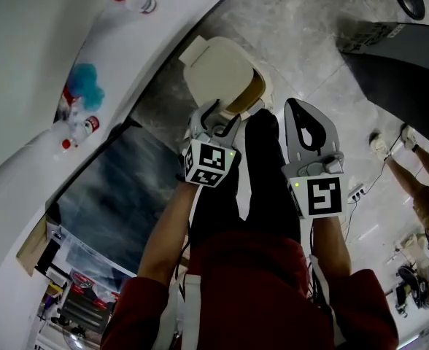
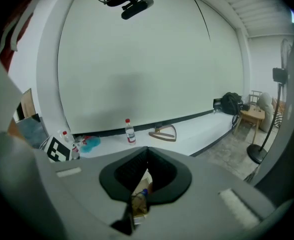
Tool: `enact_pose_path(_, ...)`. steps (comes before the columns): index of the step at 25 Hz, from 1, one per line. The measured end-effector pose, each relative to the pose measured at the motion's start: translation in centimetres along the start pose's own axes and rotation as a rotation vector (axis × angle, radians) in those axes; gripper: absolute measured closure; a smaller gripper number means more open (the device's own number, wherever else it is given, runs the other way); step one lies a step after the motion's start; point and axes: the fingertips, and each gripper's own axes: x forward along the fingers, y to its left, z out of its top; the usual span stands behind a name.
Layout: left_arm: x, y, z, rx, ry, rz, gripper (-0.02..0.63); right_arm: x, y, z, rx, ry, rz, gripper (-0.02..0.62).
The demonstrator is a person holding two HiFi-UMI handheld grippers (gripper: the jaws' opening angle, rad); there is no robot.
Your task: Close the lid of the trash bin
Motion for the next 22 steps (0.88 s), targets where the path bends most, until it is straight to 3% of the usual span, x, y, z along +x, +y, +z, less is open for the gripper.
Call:
enact_pose_path(15, 6.6, -5.9, -6.6, 0.015, 0.185, -0.199, 0.357, 1.6, -1.7, -6.9, 0.039, 0.108, -0.004, 0.595)
enact_pose_path(22, 9.6, -6.8, -9.3, 0.031, 0.277, -0.24, 0.357, 2.4, -2.6, -9.6, 0.049, 0.149, 0.006, 0.595)
